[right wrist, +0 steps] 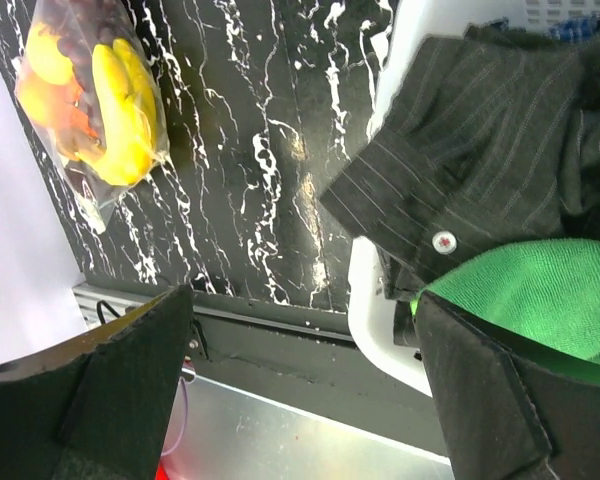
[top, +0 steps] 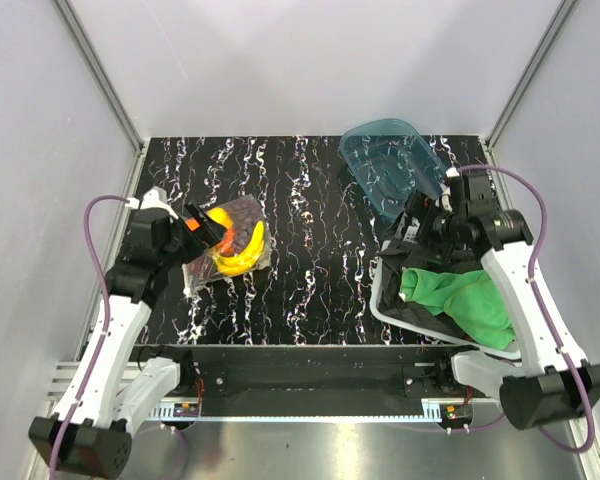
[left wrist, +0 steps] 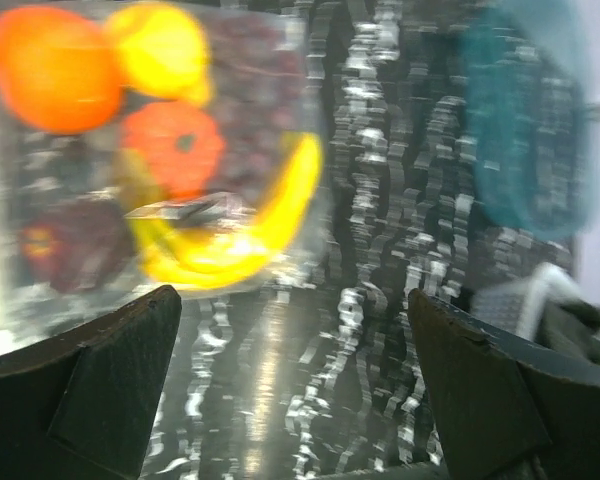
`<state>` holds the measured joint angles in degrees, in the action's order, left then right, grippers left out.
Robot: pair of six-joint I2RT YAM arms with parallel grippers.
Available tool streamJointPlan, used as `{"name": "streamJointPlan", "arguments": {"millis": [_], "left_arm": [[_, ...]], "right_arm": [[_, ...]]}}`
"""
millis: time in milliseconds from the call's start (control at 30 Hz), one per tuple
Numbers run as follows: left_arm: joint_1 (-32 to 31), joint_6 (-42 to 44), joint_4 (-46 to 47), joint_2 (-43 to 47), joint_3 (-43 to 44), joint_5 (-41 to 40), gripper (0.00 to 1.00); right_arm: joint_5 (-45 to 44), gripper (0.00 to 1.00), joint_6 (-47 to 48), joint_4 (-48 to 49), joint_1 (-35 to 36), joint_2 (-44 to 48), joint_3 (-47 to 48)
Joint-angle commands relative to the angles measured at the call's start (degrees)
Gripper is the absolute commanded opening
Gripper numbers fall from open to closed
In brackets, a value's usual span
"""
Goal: Open the zip-top bag and remove the fake food
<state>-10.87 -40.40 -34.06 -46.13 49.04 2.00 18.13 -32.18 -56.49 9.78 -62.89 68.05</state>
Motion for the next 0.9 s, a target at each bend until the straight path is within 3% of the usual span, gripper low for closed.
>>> {"name": "streamJointPlan", "arguments": {"millis": [0, 133, 367, 533, 667, 700, 733, 867], "left_arm": [[6.6, 4.7, -2.2, -2.7, 1.9, -3.6, 0.99], [10.1, 9.4, 1.4, -1.7, 1.8, -4.6, 0.99], [15.4, 9.0, 2.8, -3.1, 0.4, -1.6, 0.99], [19.4, 4.4, 2.2, -8.2, 2.0, -0.3, 0.99], [22.3, 2.3, 2.2, -16.7, 3.0, 4.0, 0.99], [23.2, 2.1, 3.7, -18.5, 2.6, 7.5, 0.99], [24.7, 2.2, 4.2, -21.1, 1.3, 8.6, 0.94], [29.9, 5.2, 9.9, -21.7, -2.4, 14.2, 0.89]], "right_arm": [[1.2, 1.0, 3.7, -4.1, 0.1, -4.4, 7.6], [-1.6, 1.0, 0.0, -5.8, 0.5, -9.8, 11.8], [12.6, 1.0, 0.2, 3.3, 0.9, -9.0, 11.8], [15.1, 1.0, 3.8, 1.4, 1.3, -8.7, 11.3], [10.2, 1.0, 7.9, -2.1, 7.7, -8.6, 14.2], [9.1, 1.0, 8.7, -2.7, 12.2, -9.6, 16.2], [8.5, 1.0, 10.5, -3.1, 14.2, -10.1, 17.1], [7.1, 1.0, 12.6, -4.2, 17.7, -10.6, 19.6]]}}
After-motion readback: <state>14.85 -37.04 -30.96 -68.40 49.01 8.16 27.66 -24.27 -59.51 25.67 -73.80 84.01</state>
